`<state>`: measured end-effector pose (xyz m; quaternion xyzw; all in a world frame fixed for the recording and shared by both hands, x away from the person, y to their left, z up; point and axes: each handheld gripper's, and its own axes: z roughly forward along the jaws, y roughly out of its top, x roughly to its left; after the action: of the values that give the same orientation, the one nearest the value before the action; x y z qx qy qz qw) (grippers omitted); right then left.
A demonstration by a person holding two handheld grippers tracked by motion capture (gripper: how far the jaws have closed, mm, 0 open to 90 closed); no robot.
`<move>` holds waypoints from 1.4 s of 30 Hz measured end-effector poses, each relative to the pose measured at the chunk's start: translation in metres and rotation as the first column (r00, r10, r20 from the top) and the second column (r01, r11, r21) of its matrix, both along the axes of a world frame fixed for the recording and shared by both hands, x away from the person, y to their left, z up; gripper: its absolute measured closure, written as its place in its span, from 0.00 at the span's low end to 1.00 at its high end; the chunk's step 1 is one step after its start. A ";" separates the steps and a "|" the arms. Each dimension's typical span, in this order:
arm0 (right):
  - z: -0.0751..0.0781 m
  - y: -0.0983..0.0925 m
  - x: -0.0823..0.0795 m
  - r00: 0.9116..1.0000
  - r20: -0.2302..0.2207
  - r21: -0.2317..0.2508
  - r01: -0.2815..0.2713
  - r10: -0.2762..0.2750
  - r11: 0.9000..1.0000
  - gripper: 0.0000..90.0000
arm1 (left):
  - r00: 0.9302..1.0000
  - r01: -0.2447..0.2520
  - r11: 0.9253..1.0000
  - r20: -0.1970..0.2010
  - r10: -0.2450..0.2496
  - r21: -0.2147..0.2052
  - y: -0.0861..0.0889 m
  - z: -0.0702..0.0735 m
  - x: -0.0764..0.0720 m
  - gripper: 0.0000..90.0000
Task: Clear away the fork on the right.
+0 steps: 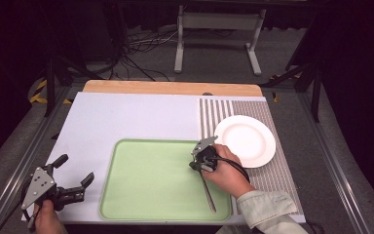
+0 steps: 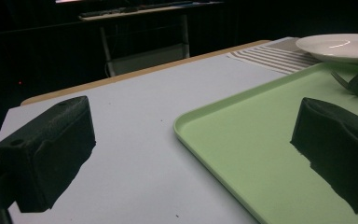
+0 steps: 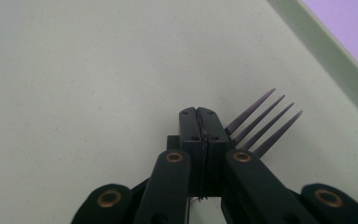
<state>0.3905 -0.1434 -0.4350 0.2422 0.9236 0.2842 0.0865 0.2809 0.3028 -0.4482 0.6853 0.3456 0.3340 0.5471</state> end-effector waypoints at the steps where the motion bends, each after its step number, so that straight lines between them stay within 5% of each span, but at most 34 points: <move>1: 0.000 0.000 0.000 1.000 0.001 -0.002 -0.001 0.001 1.000 1.00 | 1.000 0.000 1.000 0.000 0.000 0.000 0.000 0.000 0.000 0.00; 42: 0.001 -0.029 0.010 0.997 0.007 -0.032 0.078 -0.078 0.996 1.00 | 1.000 0.000 1.000 0.001 0.000 0.002 0.000 0.000 0.000 0.00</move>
<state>0.4007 -0.1724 -0.4345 0.2760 0.9176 0.2664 0.1040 0.2811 0.3024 -0.4484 0.6858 0.3450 0.3348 0.5464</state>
